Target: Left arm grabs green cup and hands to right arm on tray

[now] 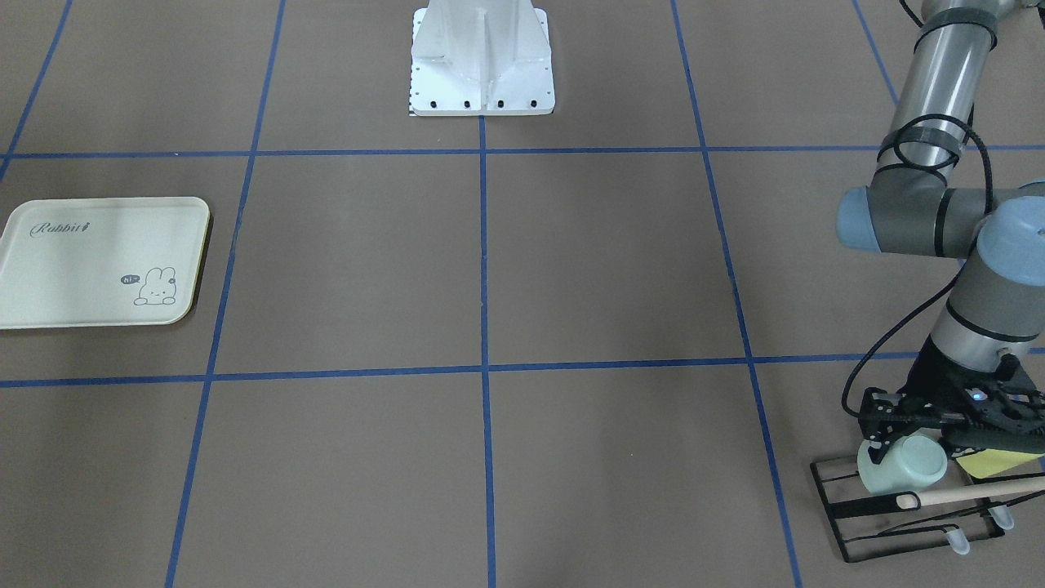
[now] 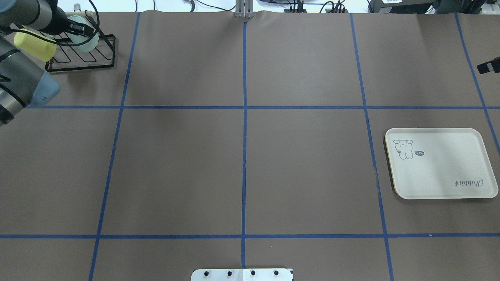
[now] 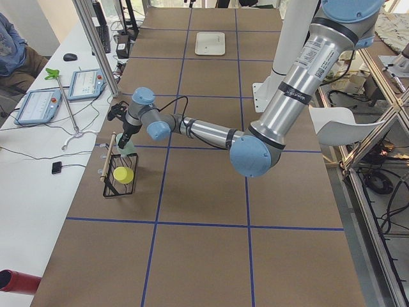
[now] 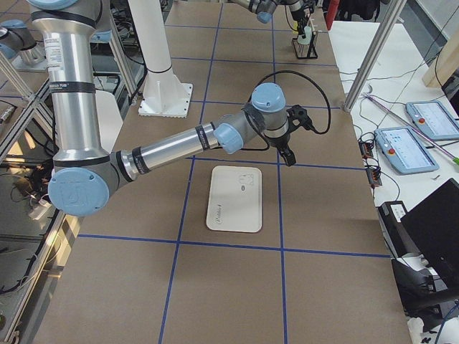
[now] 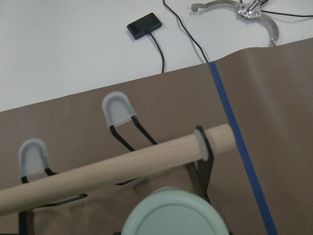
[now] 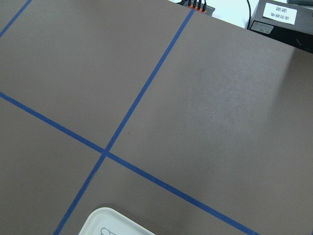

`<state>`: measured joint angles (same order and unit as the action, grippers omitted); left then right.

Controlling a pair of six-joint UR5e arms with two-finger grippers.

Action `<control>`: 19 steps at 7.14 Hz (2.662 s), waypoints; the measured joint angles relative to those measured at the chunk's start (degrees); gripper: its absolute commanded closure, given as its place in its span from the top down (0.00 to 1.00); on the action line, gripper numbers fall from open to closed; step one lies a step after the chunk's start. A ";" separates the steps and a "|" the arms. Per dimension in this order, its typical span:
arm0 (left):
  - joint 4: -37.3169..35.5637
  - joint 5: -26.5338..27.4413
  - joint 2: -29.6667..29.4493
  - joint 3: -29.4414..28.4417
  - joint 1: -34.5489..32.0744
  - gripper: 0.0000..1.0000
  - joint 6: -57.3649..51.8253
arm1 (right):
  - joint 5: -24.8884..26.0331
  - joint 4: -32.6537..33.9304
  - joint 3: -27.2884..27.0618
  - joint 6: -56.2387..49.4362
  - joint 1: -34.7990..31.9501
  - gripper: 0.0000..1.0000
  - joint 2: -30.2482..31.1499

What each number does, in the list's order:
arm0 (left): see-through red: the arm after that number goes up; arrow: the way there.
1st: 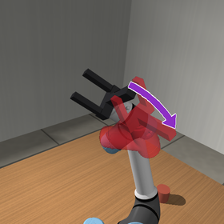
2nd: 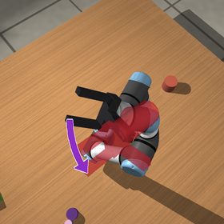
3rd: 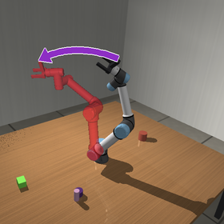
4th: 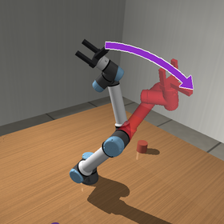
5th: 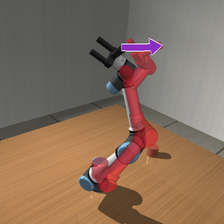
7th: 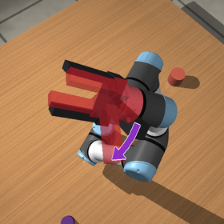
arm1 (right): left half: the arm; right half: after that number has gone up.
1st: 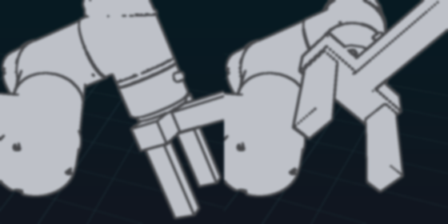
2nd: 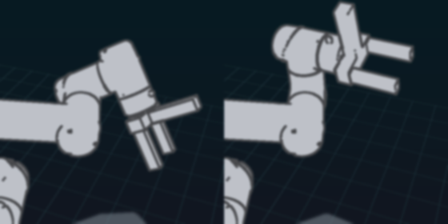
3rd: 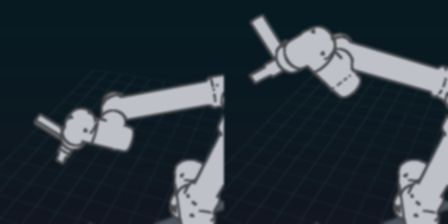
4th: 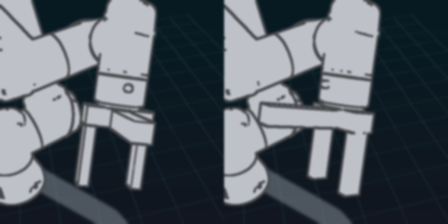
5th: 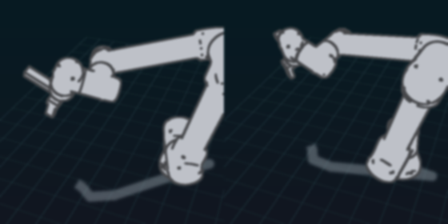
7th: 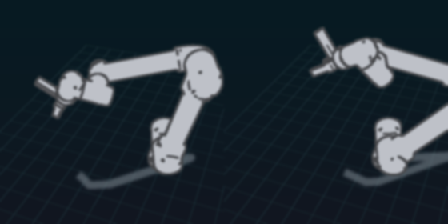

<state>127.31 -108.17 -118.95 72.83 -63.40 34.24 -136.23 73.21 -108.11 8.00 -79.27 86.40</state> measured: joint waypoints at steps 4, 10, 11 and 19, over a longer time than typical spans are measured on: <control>-0.40 -8.27 5.23 9.13 -5.15 0.02 -0.03 | 0.04 0.00 -0.08 0.00 0.01 1.00 0.00; 7.22 -18.22 5.50 13.49 -7.65 0.02 22.27 | -0.08 -0.22 -1.61 14.53 2.57 1.00 -5.19; 9.34 -18.12 5.31 13.60 -6.78 0.02 26.10 | -0.07 -0.25 -3.34 20.56 3.39 0.99 -7.30; 11.15 -15.38 3.55 26.02 -0.14 0.02 50.83 | 16.34 -23.34 -7.02 66.62 18.05 0.99 -18.07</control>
<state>138.46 -123.55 -115.40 98.86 -63.54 85.06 -119.89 49.87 -115.12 74.62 -61.21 68.32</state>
